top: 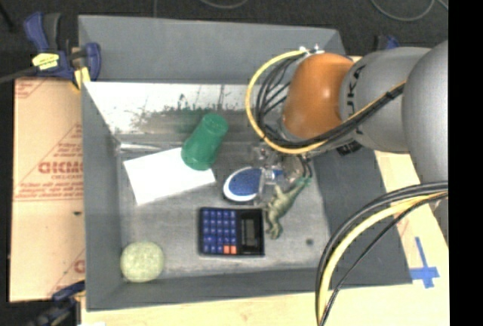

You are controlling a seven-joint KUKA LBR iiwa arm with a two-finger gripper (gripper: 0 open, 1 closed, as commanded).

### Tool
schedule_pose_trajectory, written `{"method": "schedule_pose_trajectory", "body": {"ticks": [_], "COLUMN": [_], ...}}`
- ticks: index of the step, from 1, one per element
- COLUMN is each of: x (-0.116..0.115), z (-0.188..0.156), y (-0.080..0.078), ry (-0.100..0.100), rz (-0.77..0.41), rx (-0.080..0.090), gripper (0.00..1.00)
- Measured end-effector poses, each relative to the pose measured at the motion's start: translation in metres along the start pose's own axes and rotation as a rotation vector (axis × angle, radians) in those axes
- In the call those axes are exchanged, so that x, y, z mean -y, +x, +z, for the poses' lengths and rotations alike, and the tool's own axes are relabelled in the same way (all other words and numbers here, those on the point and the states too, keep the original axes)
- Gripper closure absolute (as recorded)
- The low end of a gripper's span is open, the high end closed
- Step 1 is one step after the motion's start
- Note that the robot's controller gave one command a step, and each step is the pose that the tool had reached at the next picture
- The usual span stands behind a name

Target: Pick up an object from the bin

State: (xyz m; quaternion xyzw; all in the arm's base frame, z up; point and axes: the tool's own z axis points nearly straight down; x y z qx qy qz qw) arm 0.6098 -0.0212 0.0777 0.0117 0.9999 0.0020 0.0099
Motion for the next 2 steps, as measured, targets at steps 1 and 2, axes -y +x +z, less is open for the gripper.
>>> {"method": "schedule_pose_trajectory", "body": {"ticks": [1,2], "x": [-0.0001,0.0000], "z": [-0.0020,-0.0120], "y": [0.0001,0.0010], "ry": [0.000,0.001], "rz": [-0.001,-0.002], "rx": [-0.001,-0.009], "gripper": [1.00,1.00]}}
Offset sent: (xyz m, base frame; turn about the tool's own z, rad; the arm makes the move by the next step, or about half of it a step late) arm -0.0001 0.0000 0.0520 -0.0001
